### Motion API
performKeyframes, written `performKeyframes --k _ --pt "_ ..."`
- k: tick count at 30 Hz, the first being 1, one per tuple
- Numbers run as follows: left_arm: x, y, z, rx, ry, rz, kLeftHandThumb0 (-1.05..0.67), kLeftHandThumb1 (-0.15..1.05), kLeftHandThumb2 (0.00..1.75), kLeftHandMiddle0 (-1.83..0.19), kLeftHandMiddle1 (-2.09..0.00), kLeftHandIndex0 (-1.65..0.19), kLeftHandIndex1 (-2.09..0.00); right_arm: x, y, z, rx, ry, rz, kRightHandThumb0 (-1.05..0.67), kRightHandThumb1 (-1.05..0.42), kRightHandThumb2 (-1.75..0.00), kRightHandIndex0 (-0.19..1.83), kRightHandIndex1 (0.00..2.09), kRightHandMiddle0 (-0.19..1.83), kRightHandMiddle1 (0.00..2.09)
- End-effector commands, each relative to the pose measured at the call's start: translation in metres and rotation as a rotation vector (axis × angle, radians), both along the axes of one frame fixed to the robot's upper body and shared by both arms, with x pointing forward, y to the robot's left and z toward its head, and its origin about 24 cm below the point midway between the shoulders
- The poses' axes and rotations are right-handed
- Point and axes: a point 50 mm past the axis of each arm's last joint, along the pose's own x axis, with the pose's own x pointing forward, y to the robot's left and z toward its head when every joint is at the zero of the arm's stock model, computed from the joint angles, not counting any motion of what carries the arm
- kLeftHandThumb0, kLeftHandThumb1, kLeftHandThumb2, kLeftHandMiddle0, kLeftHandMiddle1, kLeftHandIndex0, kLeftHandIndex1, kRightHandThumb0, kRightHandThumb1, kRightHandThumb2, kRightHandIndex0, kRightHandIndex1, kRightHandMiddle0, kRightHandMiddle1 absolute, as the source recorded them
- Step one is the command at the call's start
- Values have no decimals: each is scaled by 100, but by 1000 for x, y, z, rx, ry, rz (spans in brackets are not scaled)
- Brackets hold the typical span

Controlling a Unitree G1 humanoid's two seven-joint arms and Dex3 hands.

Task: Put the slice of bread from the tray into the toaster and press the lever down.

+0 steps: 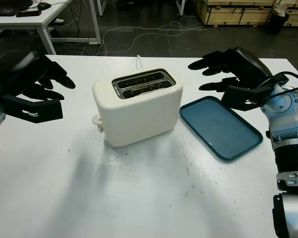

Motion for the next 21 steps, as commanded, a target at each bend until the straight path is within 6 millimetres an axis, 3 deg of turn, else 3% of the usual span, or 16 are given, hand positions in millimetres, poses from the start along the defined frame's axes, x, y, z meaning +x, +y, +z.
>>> performKeyframes --k 1,21 --pt "-2 -1 1 7 -22 -3 -29 63 0 -121 -49 -130 -3 -2 -2 1 -12 -9 -12 -24 -74 0 95 1 85 0" --pt "1 -1 3 -7 -12 7 -29 63 0 -118 -54 -130 -2 -3 -2 2 -8 -8 -14 -28 -76 0 93 0 84 0"
